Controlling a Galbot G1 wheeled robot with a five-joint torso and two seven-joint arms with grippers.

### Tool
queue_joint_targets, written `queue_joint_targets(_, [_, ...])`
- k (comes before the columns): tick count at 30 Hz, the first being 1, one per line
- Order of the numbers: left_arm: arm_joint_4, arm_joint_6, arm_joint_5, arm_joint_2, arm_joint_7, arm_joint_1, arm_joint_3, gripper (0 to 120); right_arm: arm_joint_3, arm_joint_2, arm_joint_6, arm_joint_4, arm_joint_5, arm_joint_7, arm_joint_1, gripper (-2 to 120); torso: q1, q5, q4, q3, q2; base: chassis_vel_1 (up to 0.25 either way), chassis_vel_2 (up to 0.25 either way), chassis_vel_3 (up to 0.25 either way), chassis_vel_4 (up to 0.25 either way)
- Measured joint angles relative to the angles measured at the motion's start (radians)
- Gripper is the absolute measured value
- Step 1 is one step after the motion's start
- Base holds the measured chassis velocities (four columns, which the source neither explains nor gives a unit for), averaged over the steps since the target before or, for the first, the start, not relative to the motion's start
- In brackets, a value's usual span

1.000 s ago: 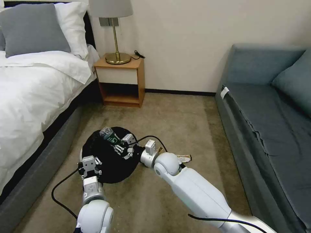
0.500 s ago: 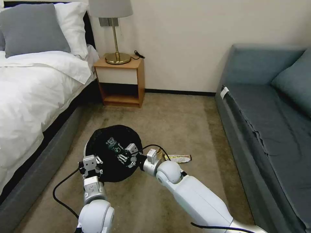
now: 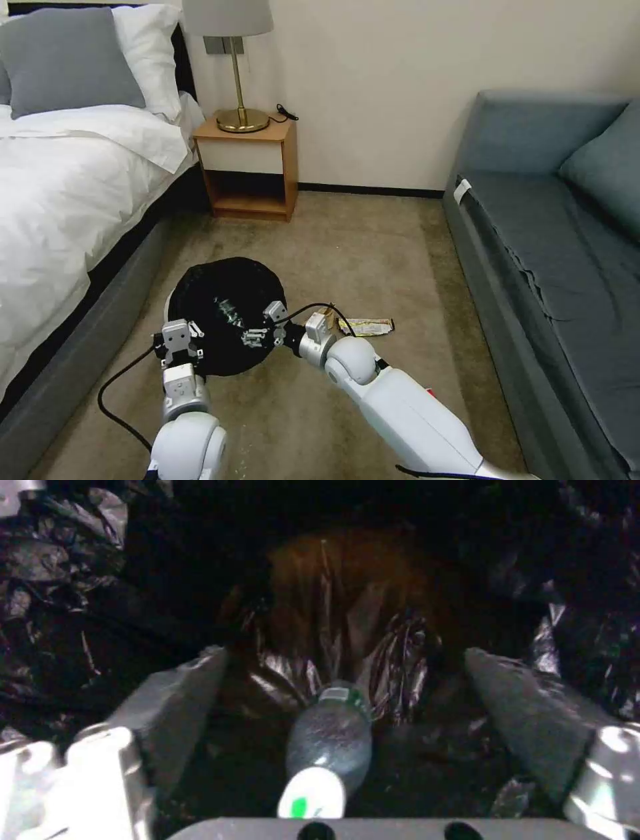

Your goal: Pick up the trash bin, then pick up the garbage on the floor and place it into the trash bin.

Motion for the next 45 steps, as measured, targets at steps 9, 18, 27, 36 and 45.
queue_joint_targets(9, [-0.009,0.000,0.002,-0.001,0.002,0.015,0.003,2,0.010,-0.001,0.002,0.003,-0.020,-0.001,-0.018,100,0.000,0.0000,0.0000,0.000,0.000,0.000,0.000,0.000,0.000])
queue_joint_targets(18, [0.003,-0.015,0.003,0.010,0.002,0.017,-0.012,2,0.070,-0.001,-0.001,0.045,-0.025,0.002,-0.047,100,0.000,-0.0001,0.0000,0.000,0.000,0.000,0.000,0.000,0.000])
queue_joint_targets(27, [0.003,-0.014,0.002,0.020,-0.011,0.015,-0.022,2,0.179,-0.017,-0.004,0.089,-0.012,0.003,-0.058,100,0.000,0.0001,0.0001,0.000,0.000,0.000,0.000,0.000,0.000])
queue_joint_targets(36, [-0.022,-0.012,0.002,0.034,-0.022,0.034,-0.052,2,0.292,-0.136,0.016,0.141,0.013,0.002,-0.115,100,0.000,0.0003,0.0001,0.000,0.000,0.000,0.000,0.000,0.000])
queue_joint_targets(45, [-0.059,-0.016,0.009,0.049,-0.033,0.060,-0.074,2,0.400,-0.366,0.029,0.242,-0.045,0.005,-0.247,100,0.000,0.0002,-0.0002,0.000,0.000,0.000,0.000,0.000,0.000])
